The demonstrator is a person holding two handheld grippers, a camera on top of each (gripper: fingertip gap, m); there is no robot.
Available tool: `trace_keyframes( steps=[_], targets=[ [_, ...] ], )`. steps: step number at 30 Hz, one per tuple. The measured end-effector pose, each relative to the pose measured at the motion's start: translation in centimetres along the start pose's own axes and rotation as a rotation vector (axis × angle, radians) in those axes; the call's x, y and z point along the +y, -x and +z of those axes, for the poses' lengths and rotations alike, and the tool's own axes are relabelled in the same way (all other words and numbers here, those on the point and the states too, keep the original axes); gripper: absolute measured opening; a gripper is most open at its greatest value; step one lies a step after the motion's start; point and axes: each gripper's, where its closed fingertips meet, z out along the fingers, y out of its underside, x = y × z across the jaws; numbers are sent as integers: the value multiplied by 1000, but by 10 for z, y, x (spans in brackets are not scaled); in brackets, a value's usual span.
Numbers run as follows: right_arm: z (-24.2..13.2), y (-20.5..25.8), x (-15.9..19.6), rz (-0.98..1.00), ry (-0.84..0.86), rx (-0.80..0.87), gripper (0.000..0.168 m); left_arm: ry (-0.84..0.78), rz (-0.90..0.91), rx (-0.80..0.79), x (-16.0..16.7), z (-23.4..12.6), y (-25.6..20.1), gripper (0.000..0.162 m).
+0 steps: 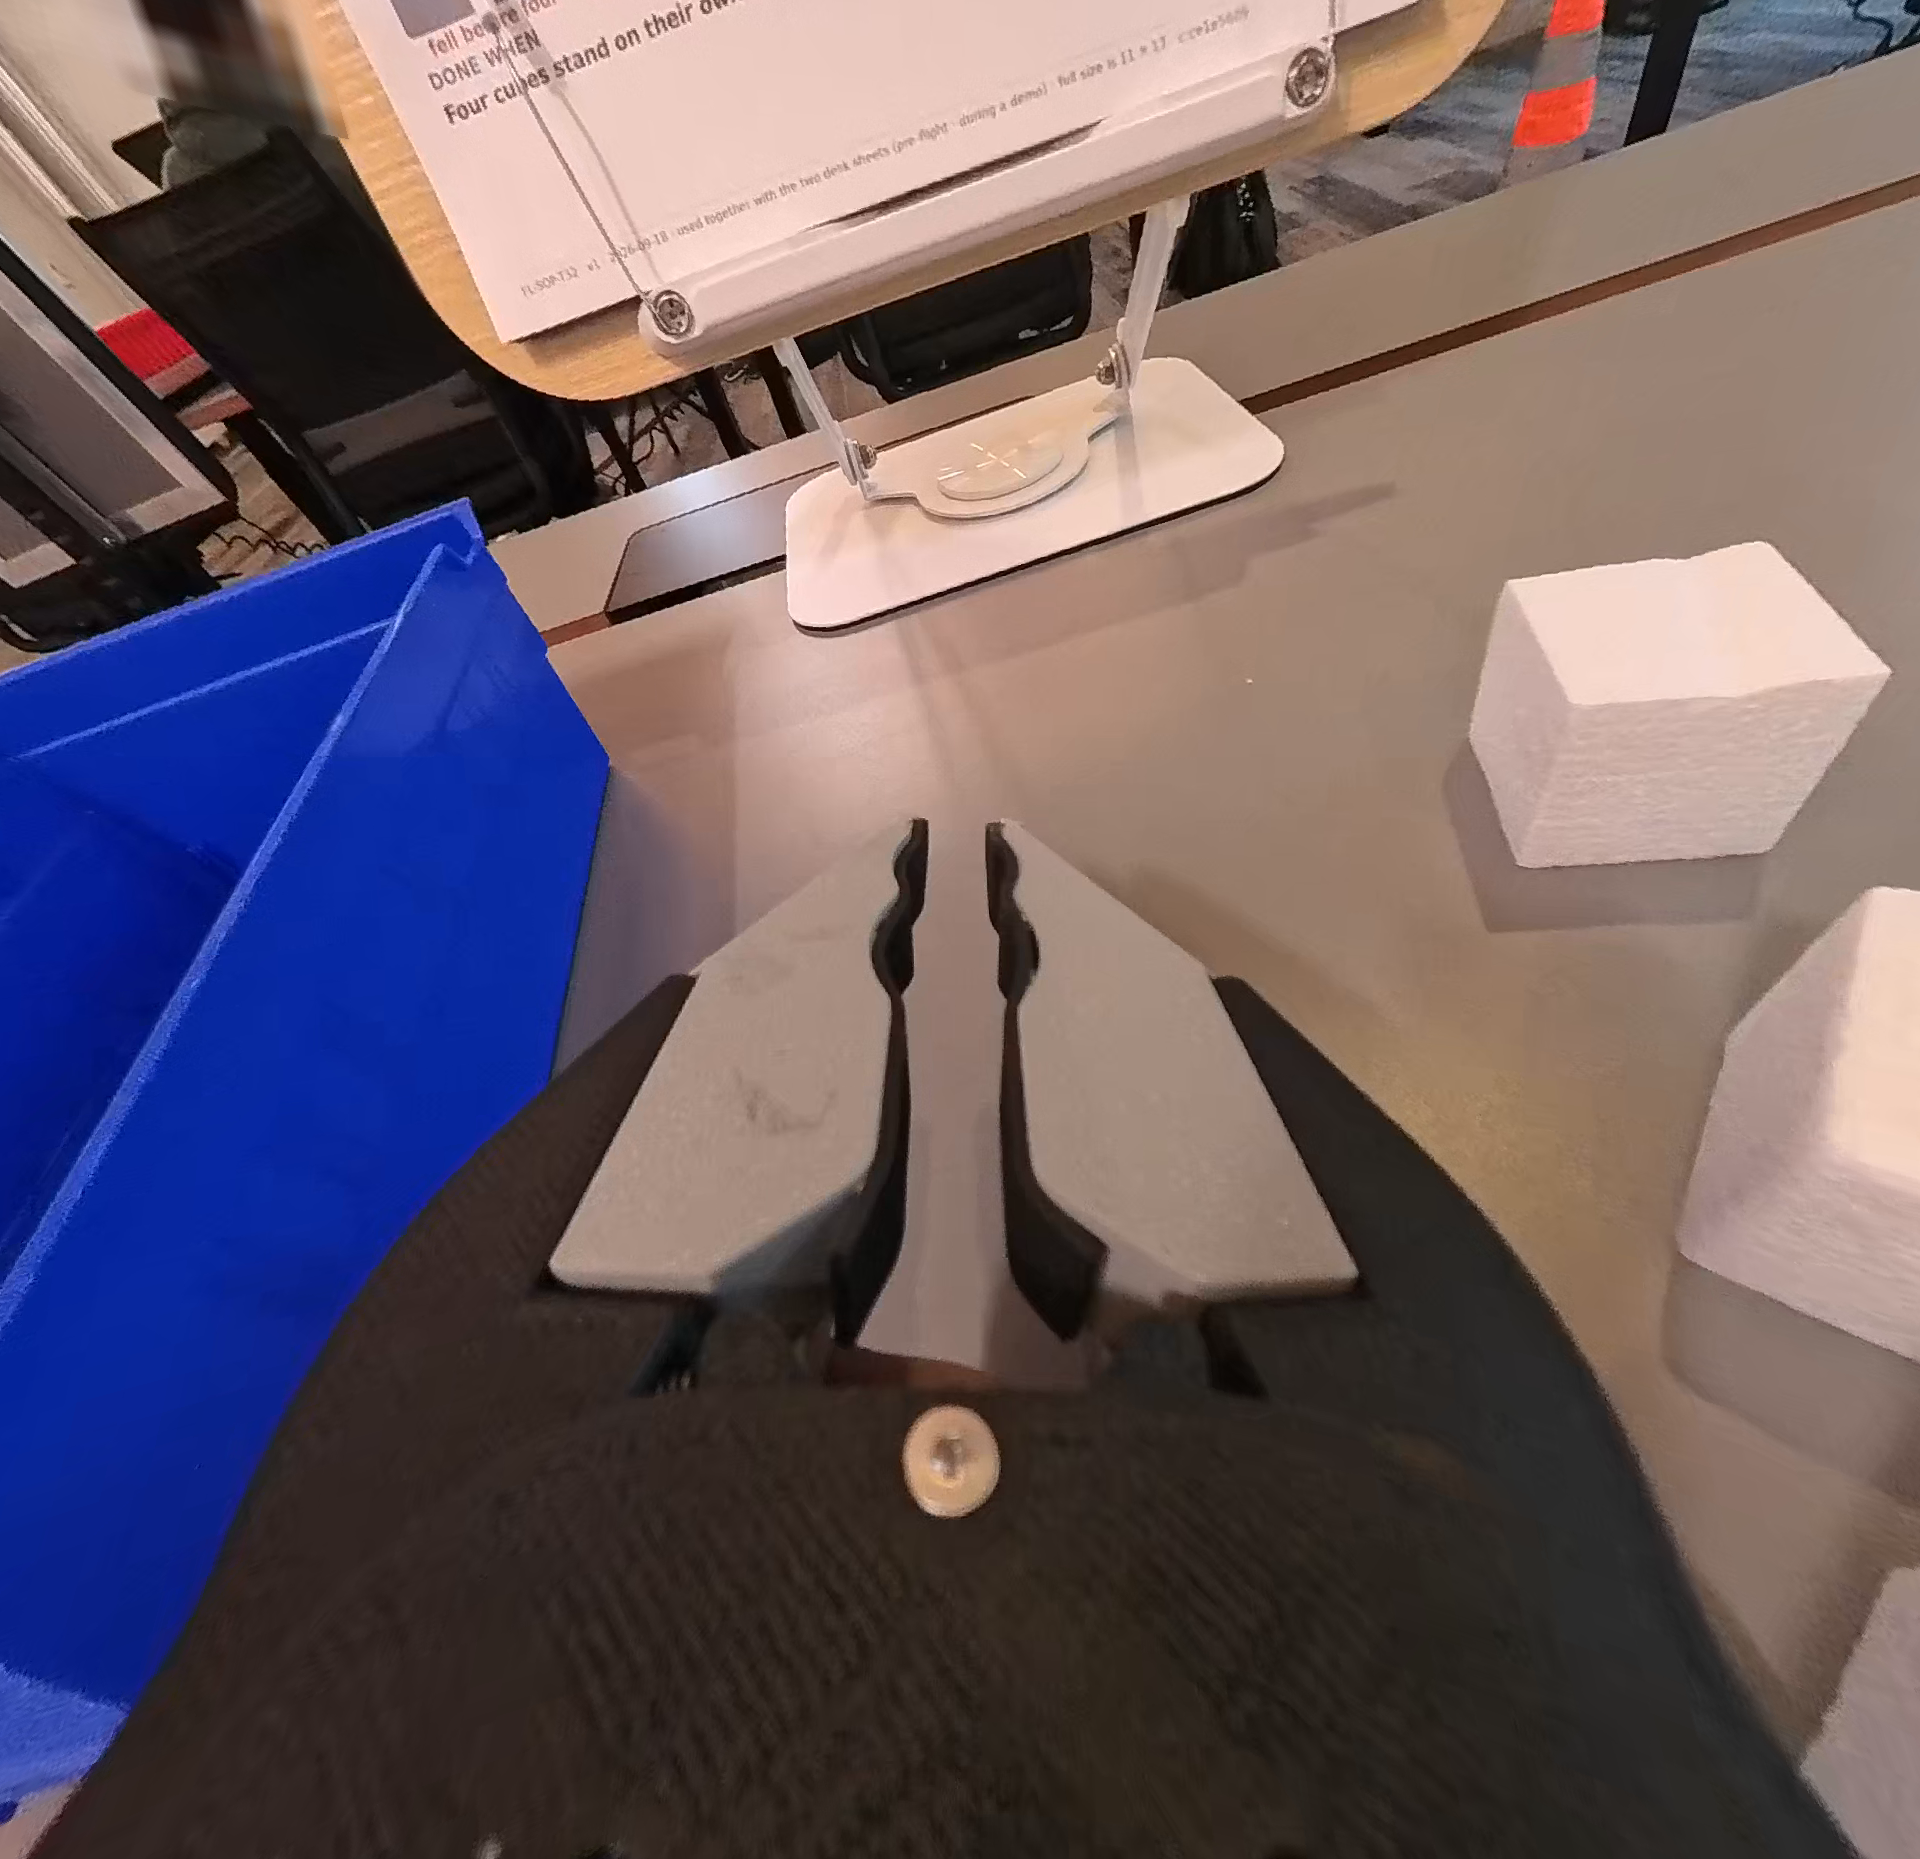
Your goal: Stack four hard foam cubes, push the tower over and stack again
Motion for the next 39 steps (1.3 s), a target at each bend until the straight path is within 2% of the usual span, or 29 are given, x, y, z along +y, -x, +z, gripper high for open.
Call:
trace_keyframes(
  steps=[1,3,6,10,17,18,19,20,25,33,36,39],
  targets=[
    [3,4,-2,10,-10,-9,76,-1,-4,0,0,0,1,9],
    [8,13,-2,51,4,-66,67,-3,-11,0,-1,0,1,9],
    [8,18,1,87,16,-118,69,5,-16,7,1,1,0,9],
    [-7,12,-15,87,-78,-105,70,4,-10,6,1,1,-1,9],
    [25,16,8,-48,80,-96,80,3,-16,6,1,1,0,9],
    [27,18,7,-85,83,-106,72,5,-17,6,1,1,0,9],
    [28,21,9,-120,92,-137,57,8,-17,6,2,1,0,9],
    [26,21,10,-137,104,-152,57,11,-18,6,3,2,1,9],
    [-9,1,29,-221,160,-220,56,14,-31,23,3,2,-1,9],
    [-69,-16,62,-291,203,-419,56,-5,-29,32,-2,-1,-3,10],
    [-76,-21,63,-252,209,-441,57,-6,-34,36,-2,-1,-3,10],
    [-82,-20,46,-247,148,-429,65,-6,-35,38,-2,-1,-4,10]
  ],
)
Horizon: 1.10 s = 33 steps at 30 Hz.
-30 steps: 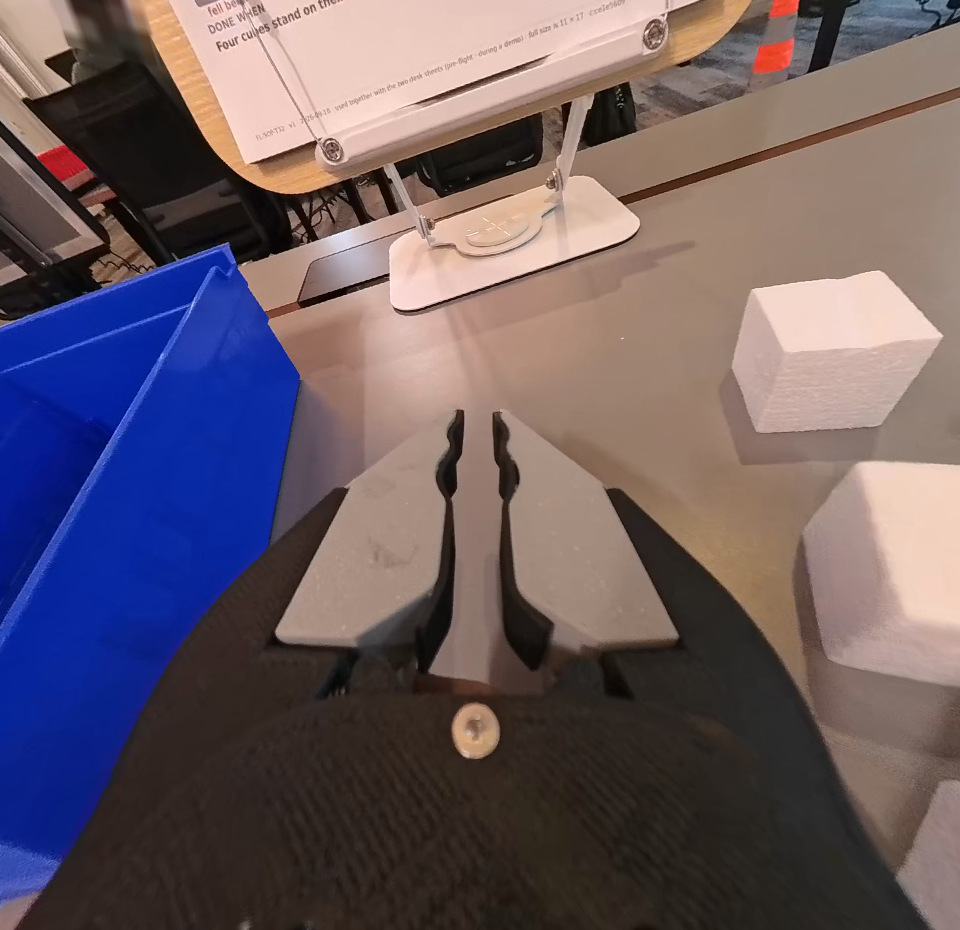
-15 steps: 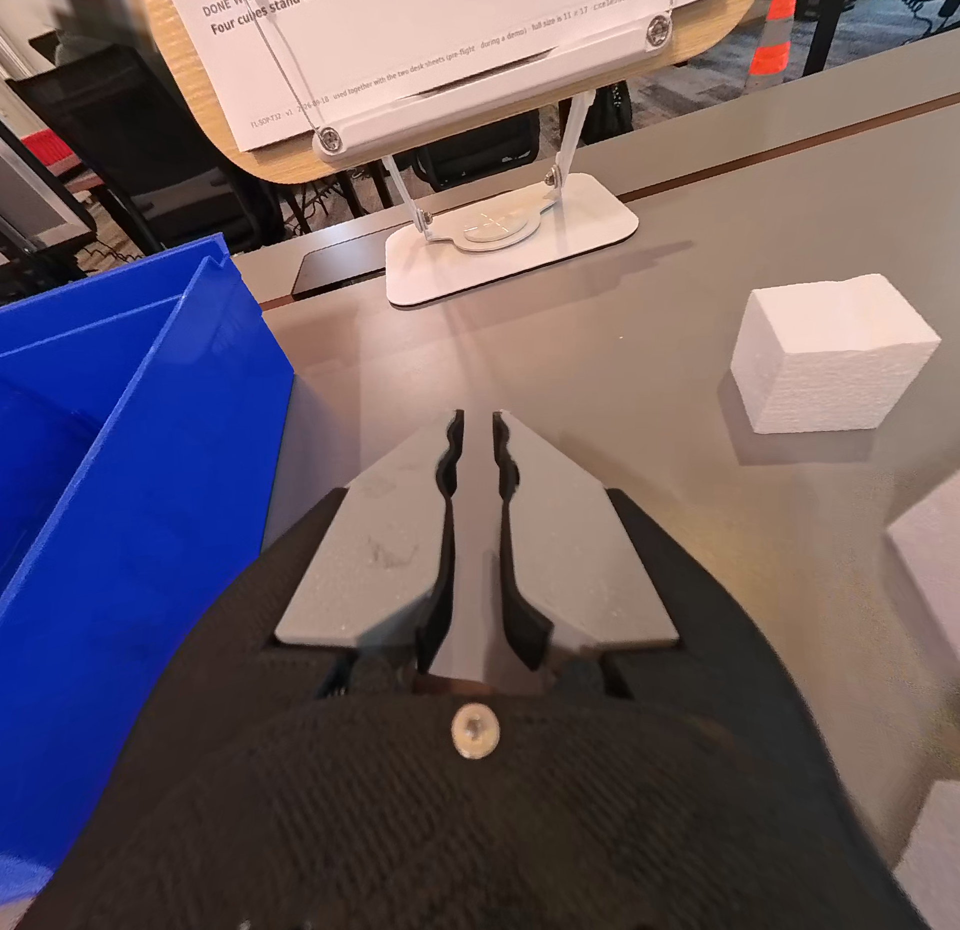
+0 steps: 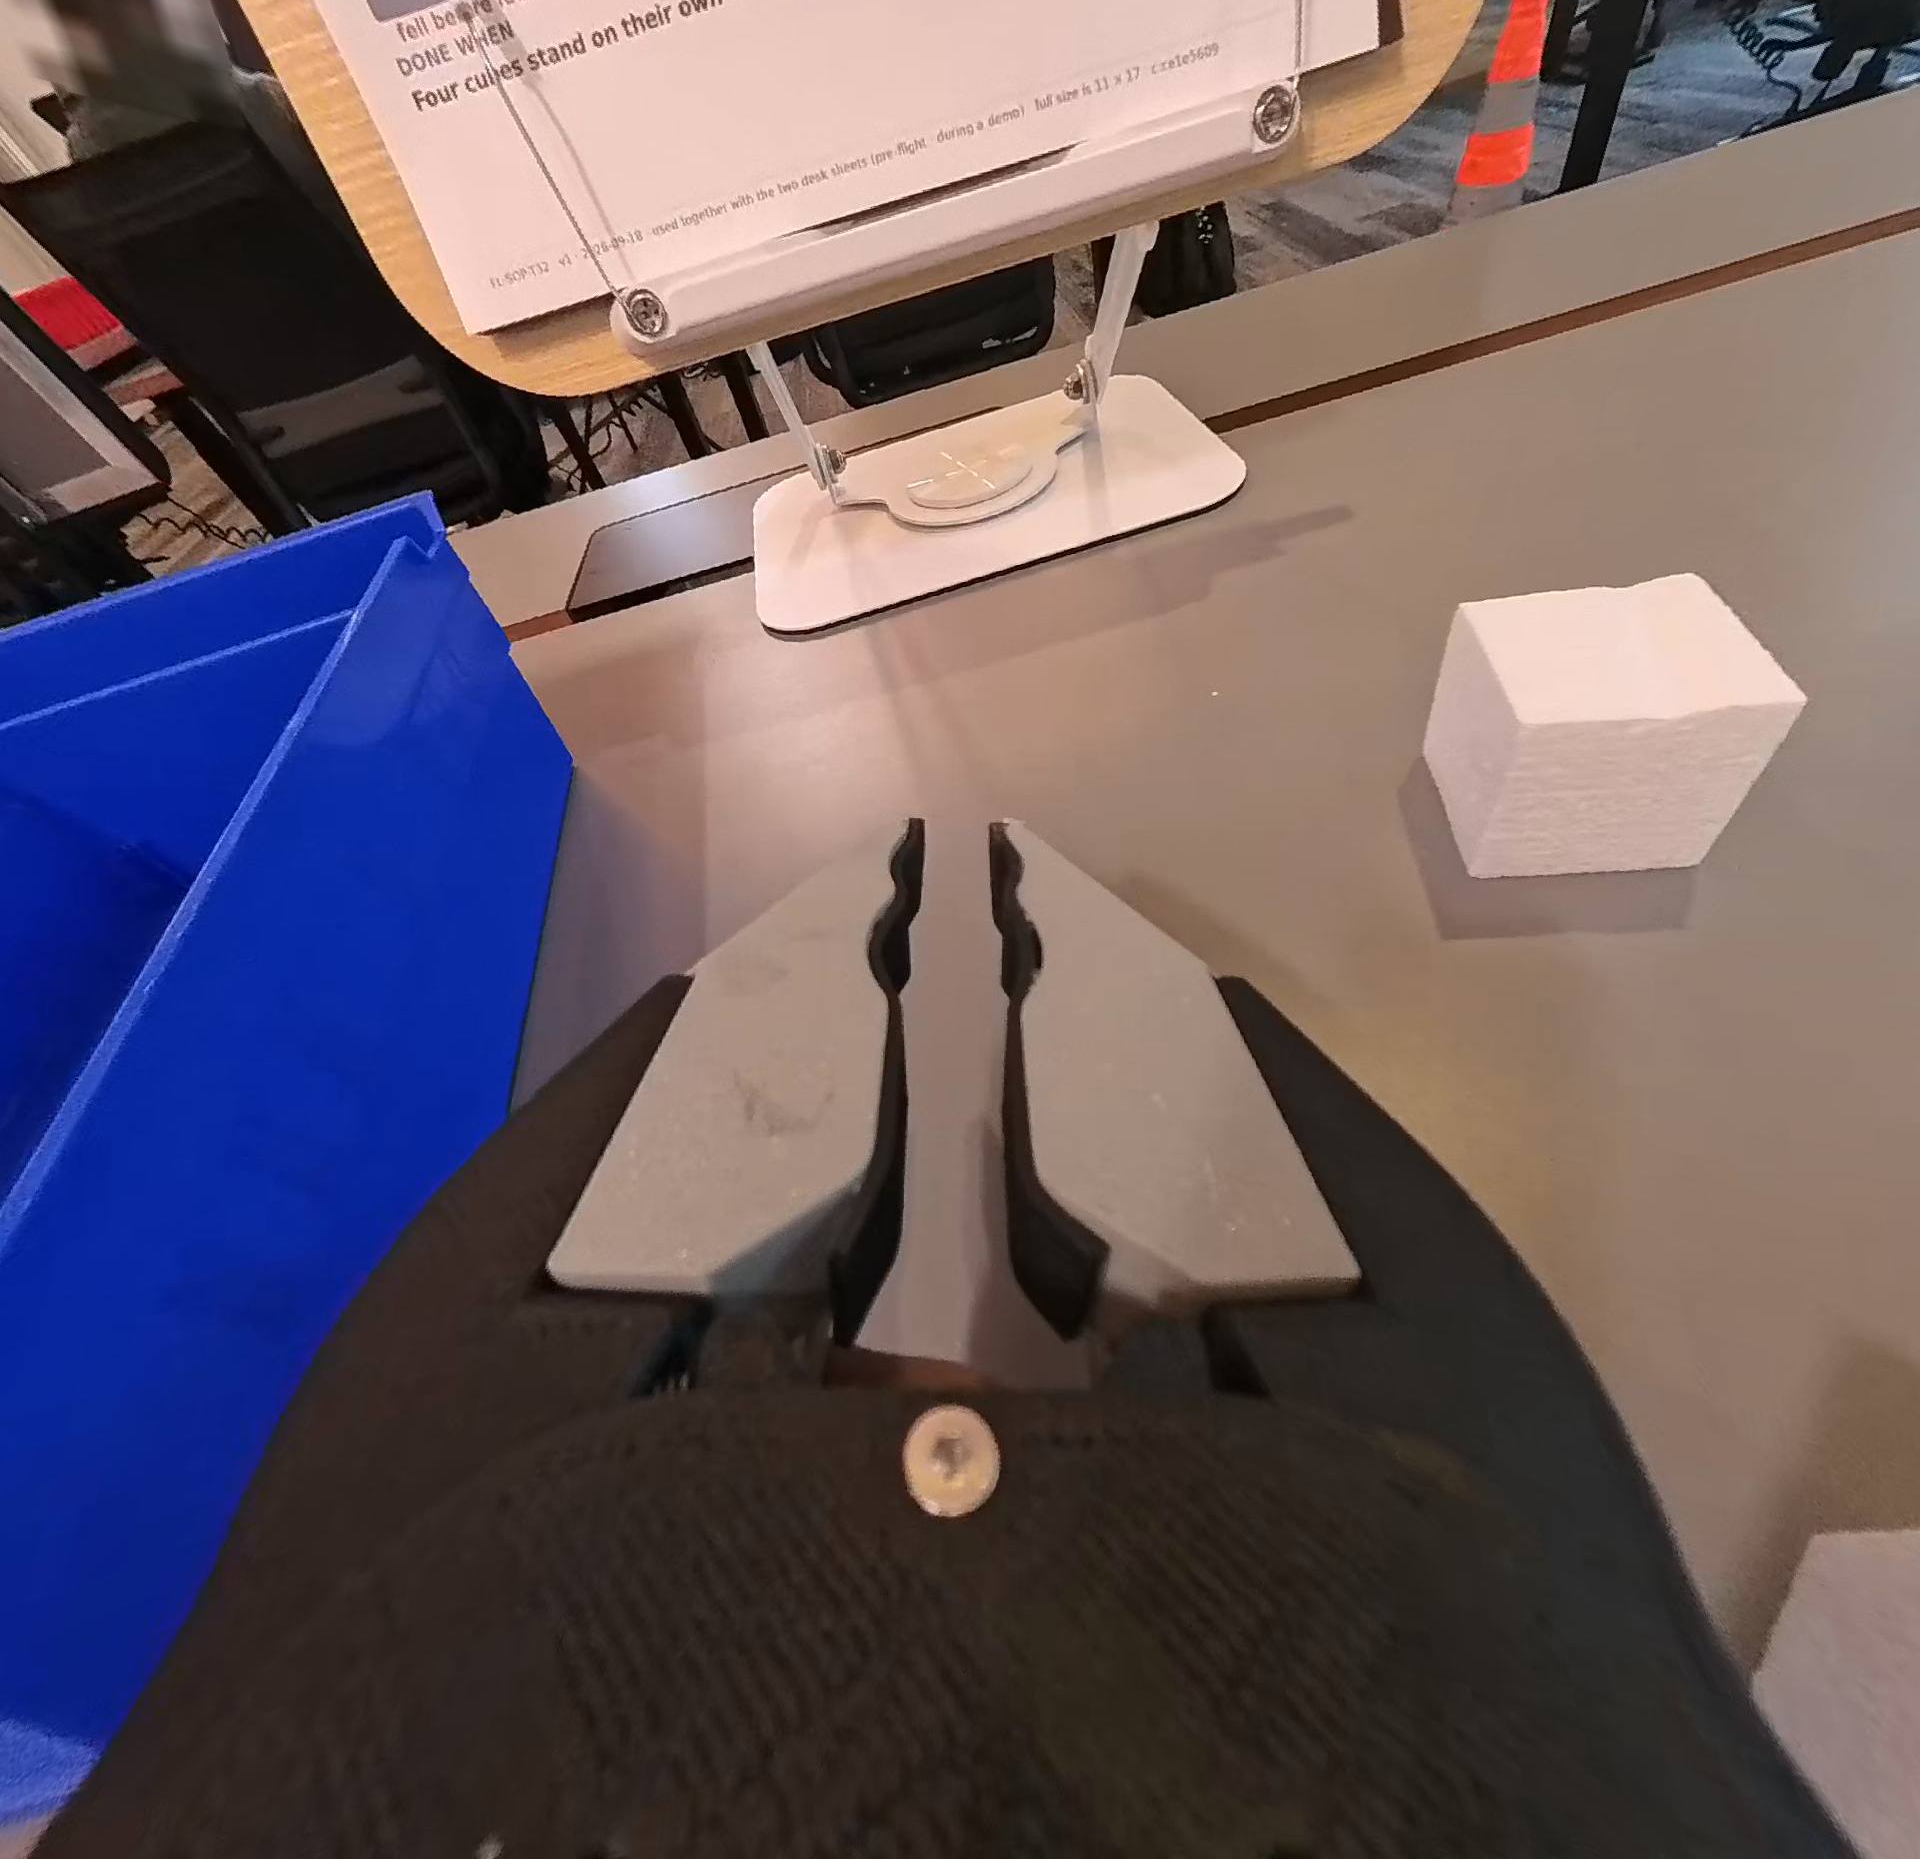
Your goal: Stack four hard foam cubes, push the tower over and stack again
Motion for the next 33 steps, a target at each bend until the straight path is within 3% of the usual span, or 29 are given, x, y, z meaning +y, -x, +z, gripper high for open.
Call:
trace_keyframes(
  steps=[5,9,16,21,26,33],
  targets=[
    [-4,29,-57,-93,-121,-36,72,-4,-5,1,-1,-1,0,11],
    [33,66,-86,-207,-45,-131,85,-5,-2,1,-1,-1,0,11],
    [95,69,-92,-357,178,-206,80,-1,-15,7,0,0,0,12],
    [116,71,-70,-421,335,-250,58,8,-14,10,2,1,0,12],
    [97,66,-80,-423,289,-184,53,6,-31,12,2,1,1,12],
    [2,34,-90,-308,254,-3,53,-6,-36,17,-1,-1,1,12]
  ],
)
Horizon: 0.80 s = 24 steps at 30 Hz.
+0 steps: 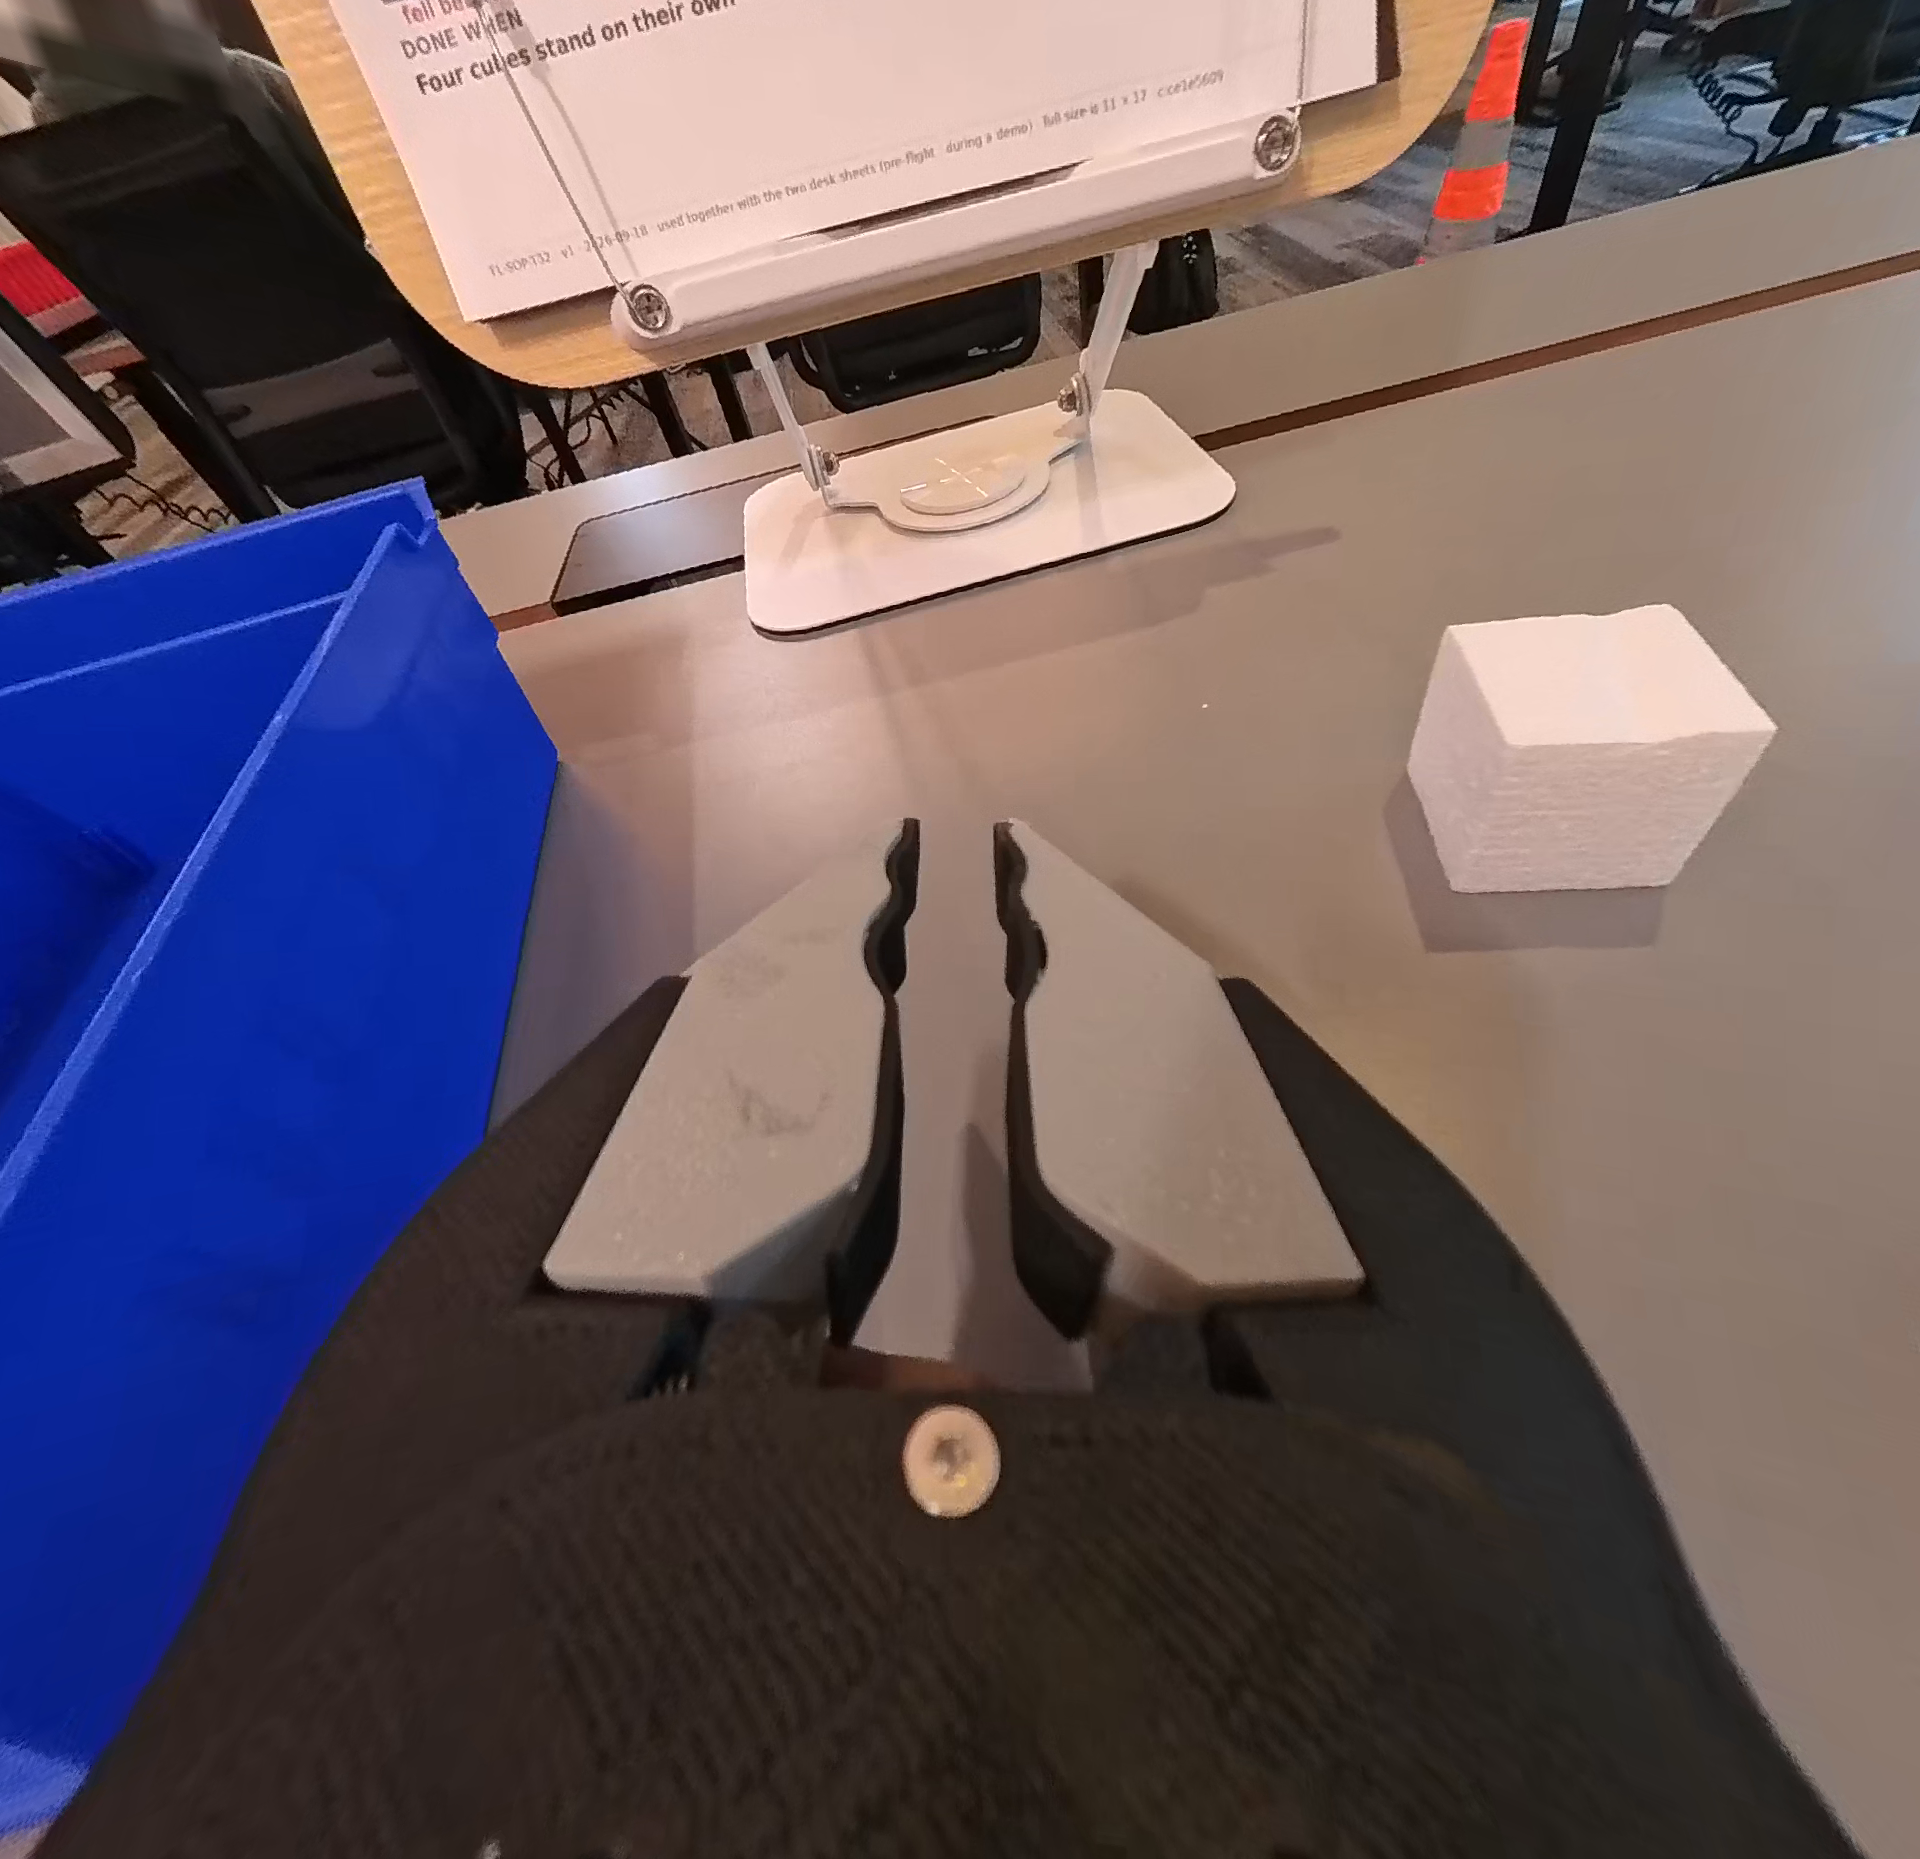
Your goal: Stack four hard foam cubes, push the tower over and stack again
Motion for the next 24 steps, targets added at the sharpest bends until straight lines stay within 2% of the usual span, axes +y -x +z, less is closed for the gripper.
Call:
trace_keyframes(
  steps=[3,8,24],
  targets=[
    [-16,-8,18,84,27,11,53,0,8,2,0,0,-2,12],
    [-17,-13,46,123,103,55,53,6,-7,2,2,1,0,12],
    [-11,-14,77,189,131,48,53,3,6,8,1,0,-2,12]
  ],
)
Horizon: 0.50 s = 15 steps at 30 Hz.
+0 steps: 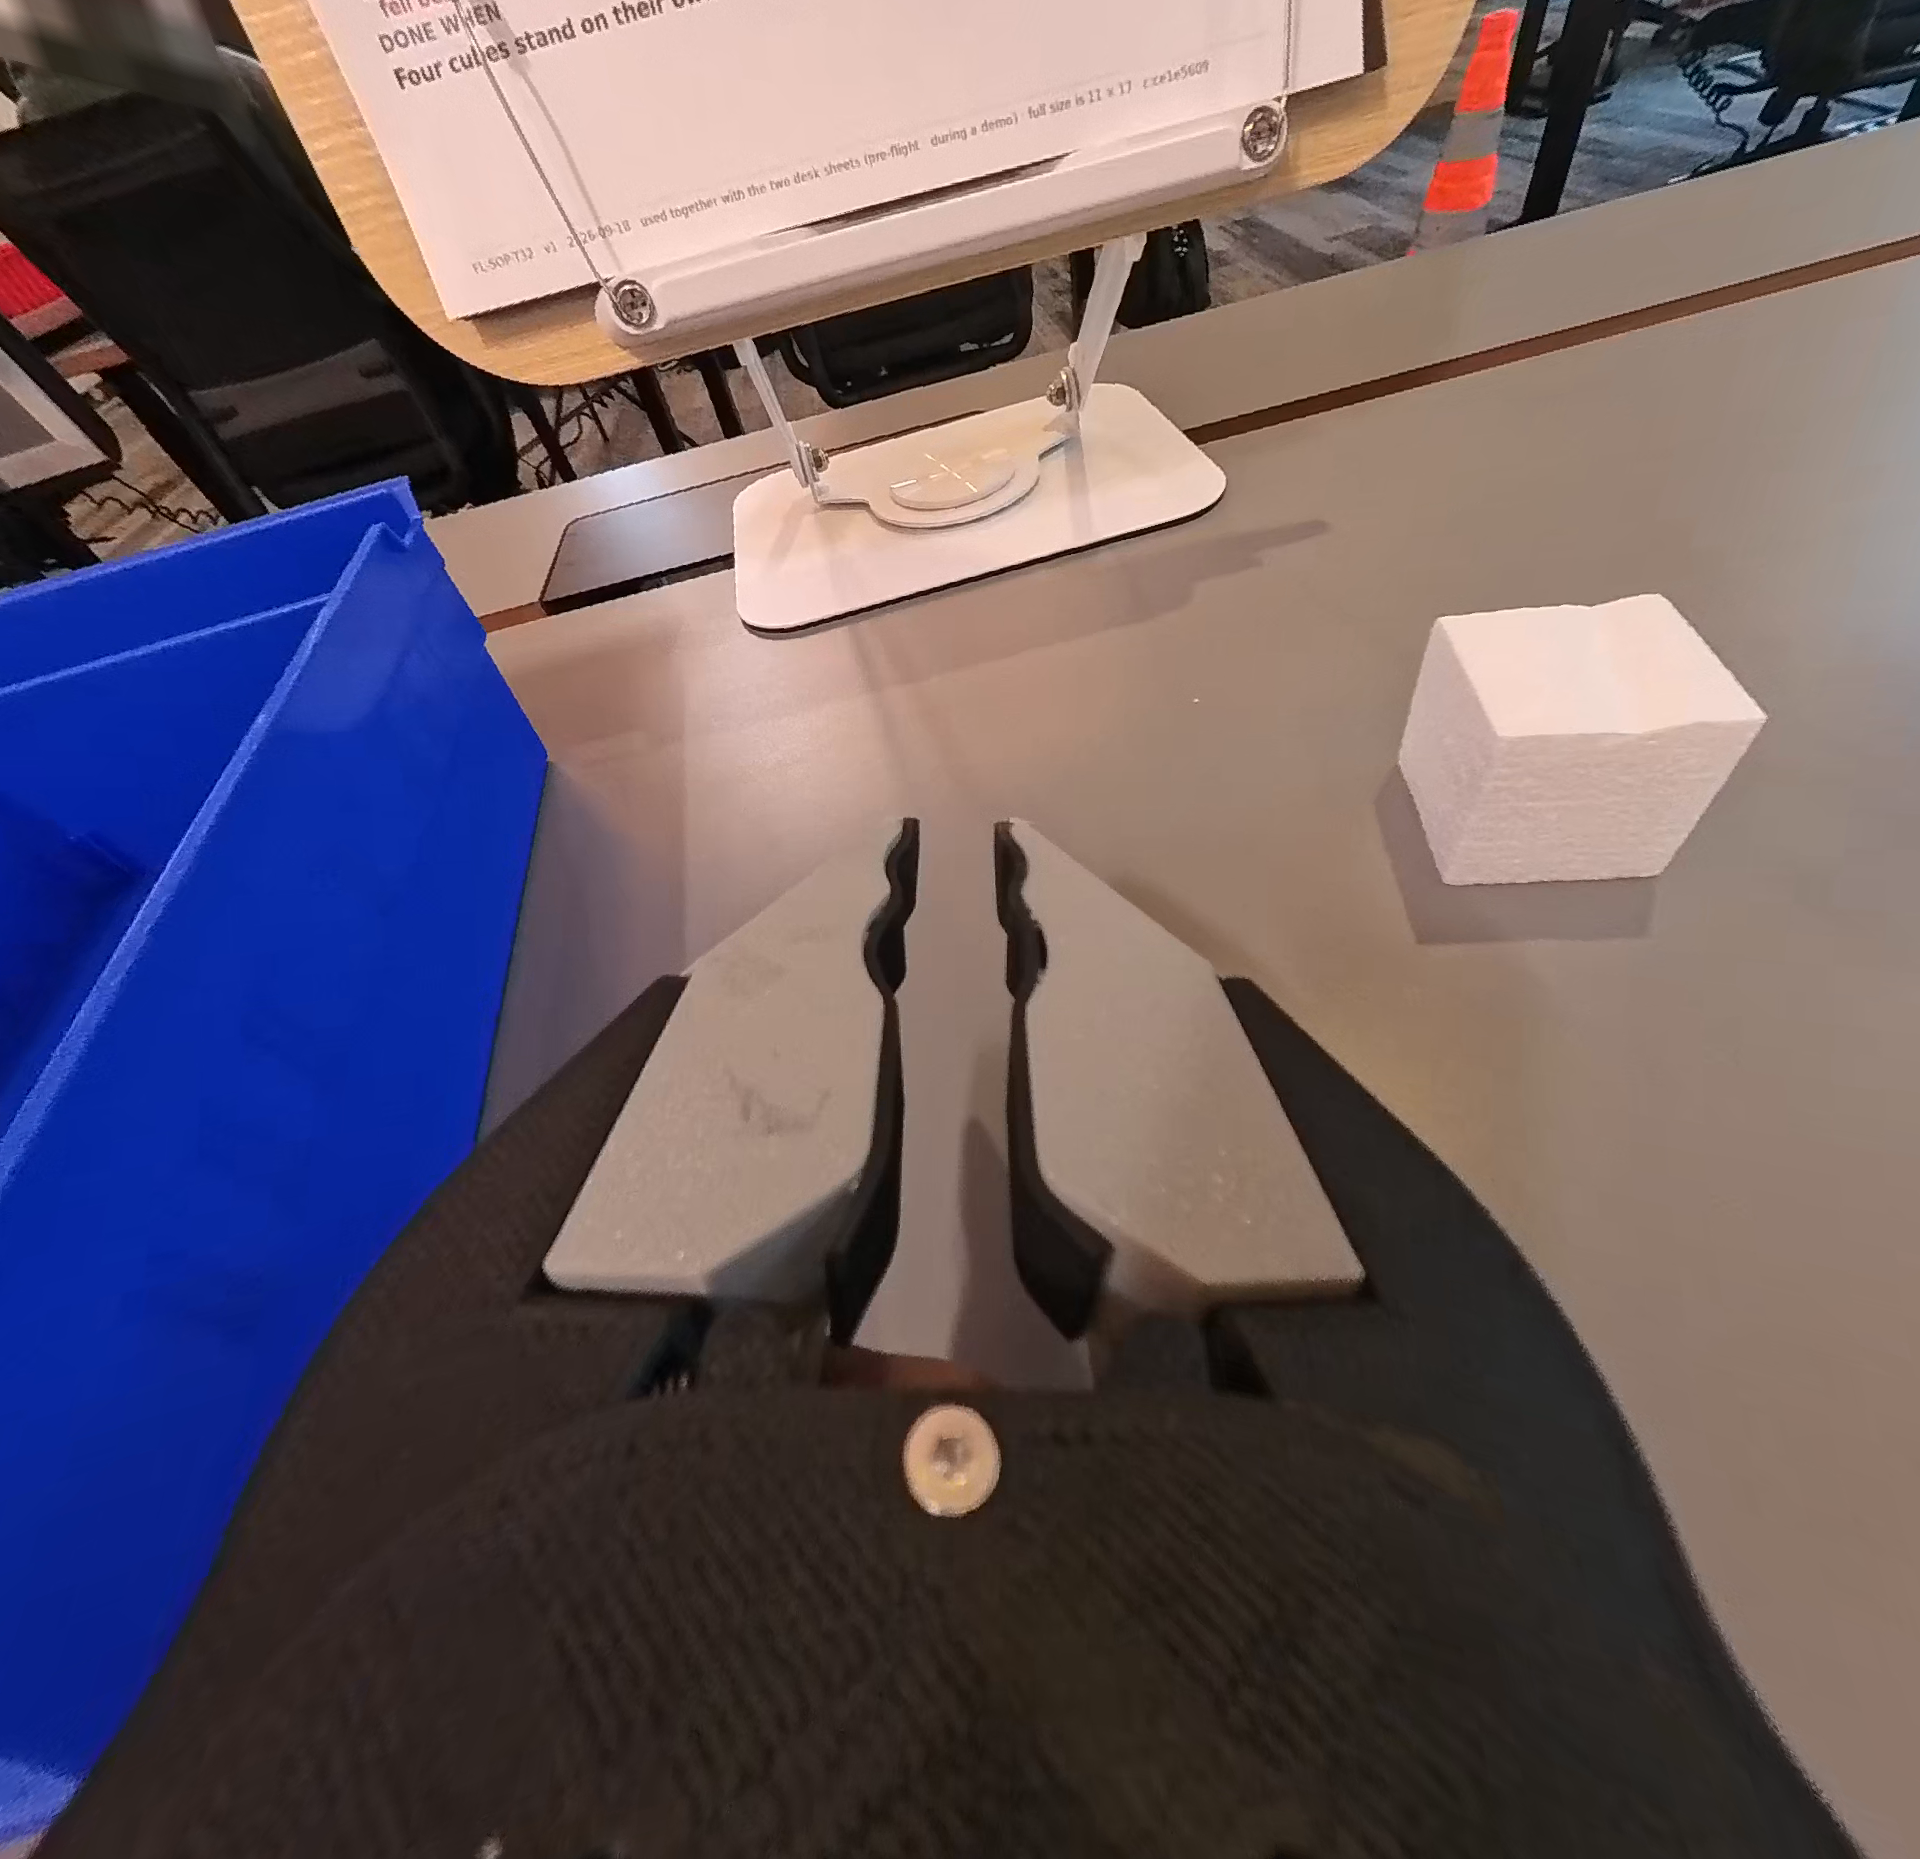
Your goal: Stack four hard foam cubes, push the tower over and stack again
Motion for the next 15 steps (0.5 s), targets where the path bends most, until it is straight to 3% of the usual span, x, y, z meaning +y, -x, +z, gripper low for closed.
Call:
trace_keyframes(
  steps=[15],
  targets=[
    [1,0,2,44,30,-3,53,-2,-9,2,-1,0,0,13]
  ],
)
